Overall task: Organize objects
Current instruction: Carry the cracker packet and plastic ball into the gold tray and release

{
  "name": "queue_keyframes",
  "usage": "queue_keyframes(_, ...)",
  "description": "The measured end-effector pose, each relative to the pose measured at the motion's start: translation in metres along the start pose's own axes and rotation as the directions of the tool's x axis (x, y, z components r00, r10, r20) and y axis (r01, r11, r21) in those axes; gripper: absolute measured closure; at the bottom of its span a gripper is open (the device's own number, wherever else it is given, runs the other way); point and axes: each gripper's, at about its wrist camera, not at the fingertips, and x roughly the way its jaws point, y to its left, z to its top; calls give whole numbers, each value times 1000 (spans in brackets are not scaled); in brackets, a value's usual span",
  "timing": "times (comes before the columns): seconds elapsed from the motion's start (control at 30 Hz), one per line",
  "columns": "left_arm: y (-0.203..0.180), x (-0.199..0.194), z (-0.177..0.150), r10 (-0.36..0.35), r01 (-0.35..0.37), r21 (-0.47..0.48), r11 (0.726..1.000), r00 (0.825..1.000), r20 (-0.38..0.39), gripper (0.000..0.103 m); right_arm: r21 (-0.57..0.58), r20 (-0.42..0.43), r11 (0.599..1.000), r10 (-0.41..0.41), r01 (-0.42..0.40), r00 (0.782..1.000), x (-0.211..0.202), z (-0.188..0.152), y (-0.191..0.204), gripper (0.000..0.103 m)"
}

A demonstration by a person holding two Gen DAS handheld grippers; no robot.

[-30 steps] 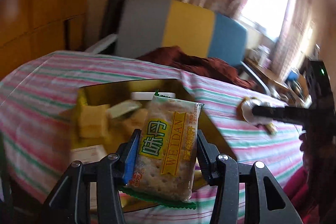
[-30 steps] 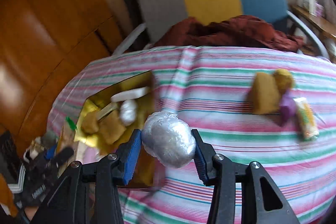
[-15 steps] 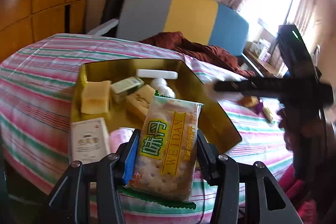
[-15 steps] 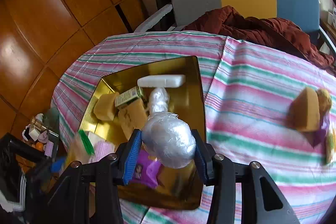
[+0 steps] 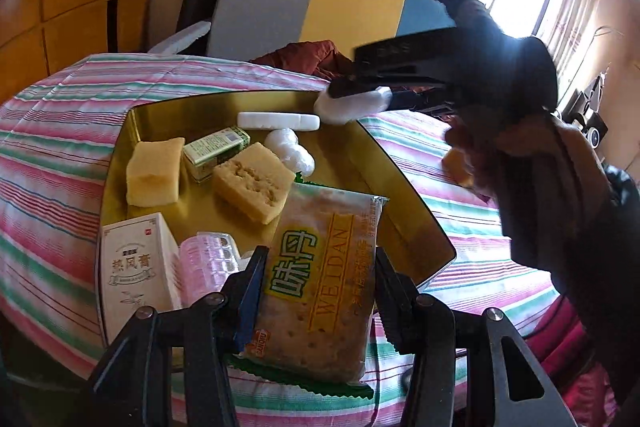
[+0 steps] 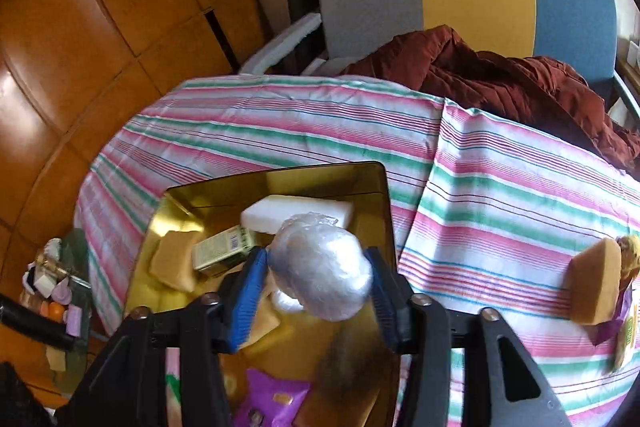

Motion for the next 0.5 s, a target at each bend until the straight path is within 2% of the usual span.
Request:
queue_keyframes(0.03,-1,2,0,-1,1,5,1000,1000,-4,53,11,-4,1000,-25,25,1000,2,1,-2,33)
queue_keyframes(0.07,-2,4,1,-4,4,7,1000,1000,-7,53,16,1,999,-34,34,999,2,-1,-4,27)
queue_keyframes(0.17,-5,12,1,-27,27,14,1000,999,-30,52,27,-1,999,-18,18,1000,-3,-8,-10,26)
queue_keyframes(0.3,-14,23,2,-39,41,44,998,998,-49,52,40,6,999,-36,35,999,-14,-25,-19,25)
queue_keyframes(0.37,-19,27,2,-65,68,64,996,996,-56,46,55,15,998,-38,37,999,-21,-32,-24,25)
queue_keyframes(0.4,-21,27,3,-69,73,79,994,996,-49,36,65,20,997,-42,40,999,-24,-35,-27,25)
queue_keyframes(0.43,-21,28,3,-68,71,85,994,997,-47,31,72,23,996,-44,43,999,-27,-38,-29,25)
queue_keyframes(0.5,-20,28,4,-72,75,79,994,997,-42,29,89,30,995,-50,47,998,-34,-44,-34,24)
